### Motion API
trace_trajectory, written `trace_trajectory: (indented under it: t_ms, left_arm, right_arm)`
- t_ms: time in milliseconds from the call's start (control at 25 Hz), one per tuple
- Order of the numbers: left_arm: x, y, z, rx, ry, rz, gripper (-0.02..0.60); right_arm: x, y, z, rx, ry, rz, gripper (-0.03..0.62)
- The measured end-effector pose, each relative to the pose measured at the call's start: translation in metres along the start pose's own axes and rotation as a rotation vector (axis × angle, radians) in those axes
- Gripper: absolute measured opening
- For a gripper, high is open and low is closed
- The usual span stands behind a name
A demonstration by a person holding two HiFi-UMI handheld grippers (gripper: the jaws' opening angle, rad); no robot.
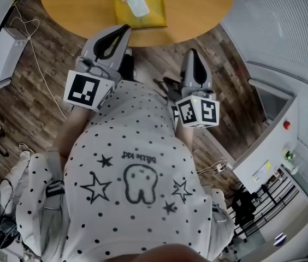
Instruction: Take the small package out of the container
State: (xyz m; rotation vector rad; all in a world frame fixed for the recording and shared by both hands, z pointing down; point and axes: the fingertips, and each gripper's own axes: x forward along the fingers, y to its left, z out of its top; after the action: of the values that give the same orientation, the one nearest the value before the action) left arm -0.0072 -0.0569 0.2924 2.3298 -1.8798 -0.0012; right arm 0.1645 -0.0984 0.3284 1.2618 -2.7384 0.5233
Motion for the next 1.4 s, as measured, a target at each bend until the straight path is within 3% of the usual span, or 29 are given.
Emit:
trace_trajectory:
  t_ms: [280,1400]
  left_arm:
    - [0.050,0.066,-0.010,-0.017,0.008,0.016,0.008]
    - [0.061,0.092,0.012,-0.013,0.013,0.088,0.008]
  right_arm:
    - [0.082,0.001,0.007,-0.023,-0.004,0.017,0.005]
    - [0.118,0.000,0.033,-0.025,0.004,0.058,0.005]
